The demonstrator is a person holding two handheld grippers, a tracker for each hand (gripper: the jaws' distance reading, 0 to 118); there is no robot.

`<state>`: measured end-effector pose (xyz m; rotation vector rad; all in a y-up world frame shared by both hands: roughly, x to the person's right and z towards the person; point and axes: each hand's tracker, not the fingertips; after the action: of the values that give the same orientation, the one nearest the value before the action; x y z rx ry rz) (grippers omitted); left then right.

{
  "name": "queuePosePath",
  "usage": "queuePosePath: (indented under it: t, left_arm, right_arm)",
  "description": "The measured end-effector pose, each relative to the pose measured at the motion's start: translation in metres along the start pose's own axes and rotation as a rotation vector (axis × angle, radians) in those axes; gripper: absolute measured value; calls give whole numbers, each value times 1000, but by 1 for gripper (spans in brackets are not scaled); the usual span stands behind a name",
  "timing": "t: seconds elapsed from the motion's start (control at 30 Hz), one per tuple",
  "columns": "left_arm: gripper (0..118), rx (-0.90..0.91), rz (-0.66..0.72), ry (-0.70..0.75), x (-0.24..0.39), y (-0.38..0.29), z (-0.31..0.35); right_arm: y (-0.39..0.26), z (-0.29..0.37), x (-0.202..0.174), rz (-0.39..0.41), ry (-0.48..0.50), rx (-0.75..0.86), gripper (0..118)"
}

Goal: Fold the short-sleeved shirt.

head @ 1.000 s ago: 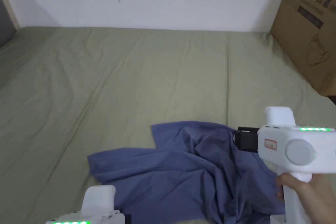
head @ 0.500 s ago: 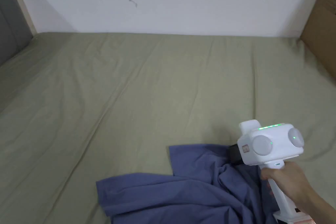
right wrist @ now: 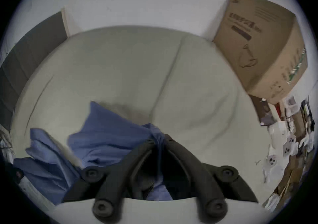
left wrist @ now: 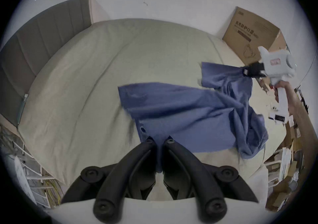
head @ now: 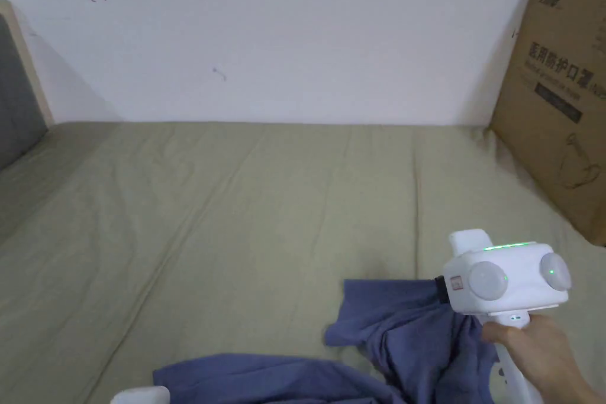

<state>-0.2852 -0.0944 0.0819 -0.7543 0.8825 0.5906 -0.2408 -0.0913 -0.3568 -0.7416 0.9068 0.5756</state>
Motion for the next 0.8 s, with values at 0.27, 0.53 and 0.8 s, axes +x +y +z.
queuePosePath:
  t: [0.27,0.53,0.8]
  left_arm:
    - [5,250,69,104,-38,75,55]
    - [5,399,56,143,-63,135,114]
    - [5,462,46,144,-58,173,139]
  right_arm:
    - [-1,108,96,-140,-121,153,4]
    - [-22,191,167,-342,-134,271,4]
    - [-20,204,165,-357,-129,264,4]
